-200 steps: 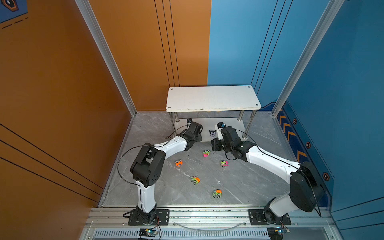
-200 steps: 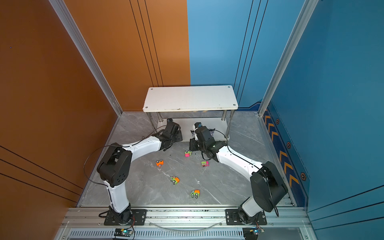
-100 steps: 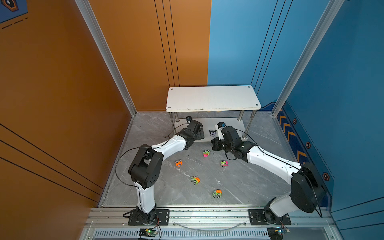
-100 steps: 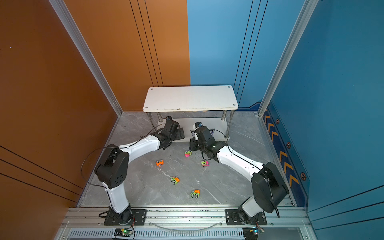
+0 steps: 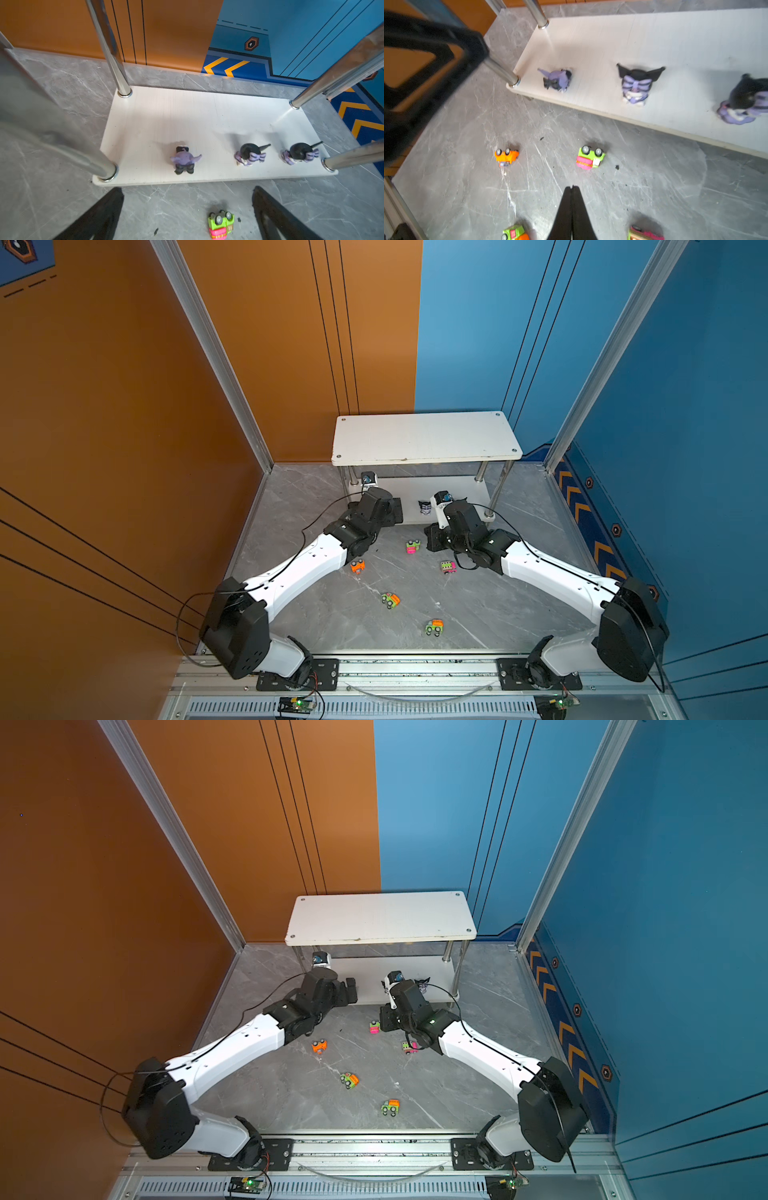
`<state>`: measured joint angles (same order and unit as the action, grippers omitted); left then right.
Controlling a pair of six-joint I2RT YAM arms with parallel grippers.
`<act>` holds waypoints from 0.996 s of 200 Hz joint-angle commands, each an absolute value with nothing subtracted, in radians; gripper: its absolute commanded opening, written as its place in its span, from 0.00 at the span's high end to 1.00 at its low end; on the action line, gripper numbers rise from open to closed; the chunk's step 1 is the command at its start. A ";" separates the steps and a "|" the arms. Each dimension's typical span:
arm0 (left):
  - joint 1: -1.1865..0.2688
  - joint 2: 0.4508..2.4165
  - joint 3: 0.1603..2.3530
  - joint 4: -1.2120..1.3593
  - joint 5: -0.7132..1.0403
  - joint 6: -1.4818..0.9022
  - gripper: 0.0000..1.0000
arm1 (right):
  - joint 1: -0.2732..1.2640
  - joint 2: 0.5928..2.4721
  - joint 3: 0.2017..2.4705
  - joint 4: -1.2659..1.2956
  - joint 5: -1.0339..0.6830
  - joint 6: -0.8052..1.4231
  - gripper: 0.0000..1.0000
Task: Place and organize the plastic toys onto the shelf
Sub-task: 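Lift the left gripper up and back from the standing Kuromi, then move the right gripper over the orange-and-green car while the left gripper hovers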
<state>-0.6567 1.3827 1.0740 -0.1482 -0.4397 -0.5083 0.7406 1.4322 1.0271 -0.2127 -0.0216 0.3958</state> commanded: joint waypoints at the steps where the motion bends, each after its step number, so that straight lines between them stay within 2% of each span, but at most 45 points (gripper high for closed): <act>1: -0.668 1.297 0.973 -0.181 -0.497 -0.487 0.07 | 0.805 1.431 0.991 -0.323 0.027 0.308 0.95; 14: -0.669 1.248 0.924 -0.231 -0.499 -0.501 0.12 | 0.831 1.437 0.974 -0.326 0.015 0.296 0.95; 16: -0.669 1.240 0.917 -0.233 -0.499 -0.502 0.17 | 0.836 1.439 0.972 -0.327 0.013 0.294 0.95; 27: -0.670 1.196 0.880 -0.246 -0.497 -0.515 0.24 | 0.856 1.446 0.964 -0.334 0.007 0.290 0.95; 37: -0.670 1.157 0.851 -0.257 -0.494 -0.525 0.37 | 0.877 1.453 0.958 -0.340 0.008 0.288 0.95; 60: -0.670 1.087 0.800 -0.295 -0.494 -0.552 0.46 | 0.927 1.480 0.960 -0.348 -0.015 0.274 0.95; 104: -0.656 1.039 0.712 -0.363 -0.505 -0.594 0.49 | 1.081 1.583 1.029 -0.414 -0.030 0.191 0.96; 131: -0.591 1.017 0.642 -0.332 -0.439 -0.634 0.50 | 1.148 1.679 1.094 -0.457 -0.035 0.152 0.96; 199: -0.496 0.976 0.579 -0.301 -0.371 -0.651 0.50 | 1.184 1.767 1.192 -0.460 -0.002 0.130 1.00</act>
<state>-0.5087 0.9886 0.5884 -0.3073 -0.4000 -0.6445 1.1793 1.7588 1.1427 -0.4347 -0.0261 0.1581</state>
